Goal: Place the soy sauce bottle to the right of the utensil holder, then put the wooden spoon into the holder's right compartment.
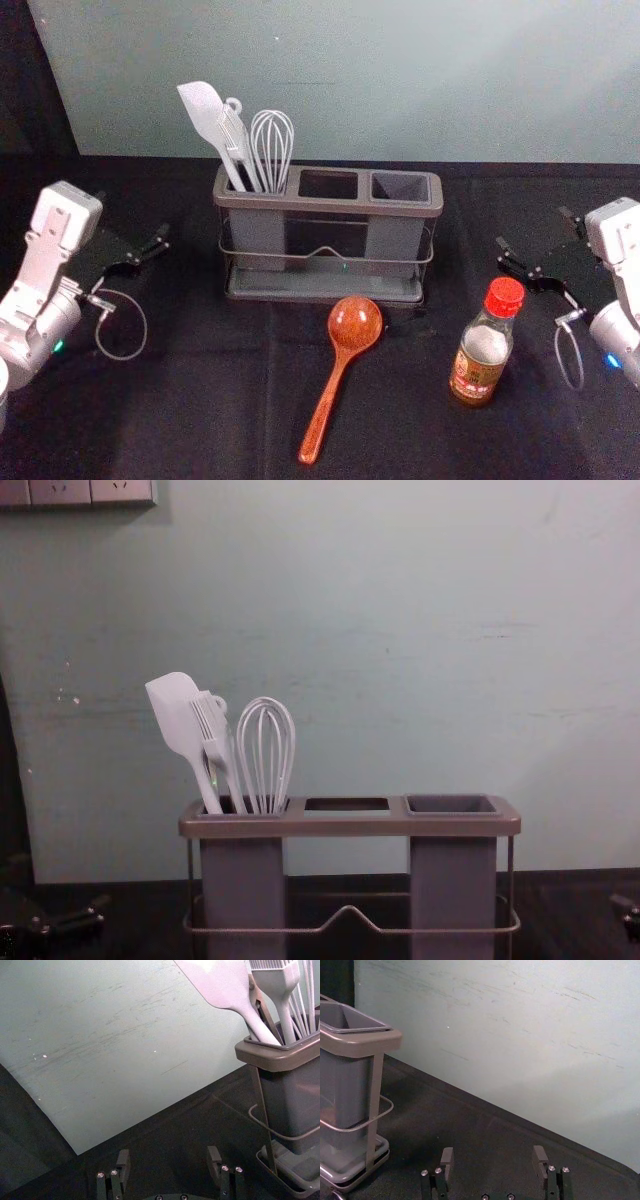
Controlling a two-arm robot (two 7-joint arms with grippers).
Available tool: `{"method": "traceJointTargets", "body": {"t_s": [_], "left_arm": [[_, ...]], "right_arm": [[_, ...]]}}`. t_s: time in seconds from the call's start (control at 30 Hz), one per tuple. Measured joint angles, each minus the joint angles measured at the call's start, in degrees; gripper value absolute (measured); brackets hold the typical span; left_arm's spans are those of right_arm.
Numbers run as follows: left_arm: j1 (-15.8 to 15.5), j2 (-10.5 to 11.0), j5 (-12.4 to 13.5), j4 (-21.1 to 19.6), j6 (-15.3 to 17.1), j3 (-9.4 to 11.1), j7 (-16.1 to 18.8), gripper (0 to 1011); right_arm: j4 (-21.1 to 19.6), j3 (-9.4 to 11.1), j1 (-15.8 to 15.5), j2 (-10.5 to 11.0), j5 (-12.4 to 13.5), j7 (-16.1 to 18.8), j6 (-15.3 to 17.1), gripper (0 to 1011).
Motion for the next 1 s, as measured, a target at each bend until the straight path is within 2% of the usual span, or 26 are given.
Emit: {"method": "traceJointTargets", "body": {"t_s": [1.0], "left_arm": [[0.0,0.0,0.0,0.0,0.0,0.0,0.0,1005]], "right_arm": [[0.0,0.0,0.0,0.0,0.0,0.0,0.0,1004]]}}
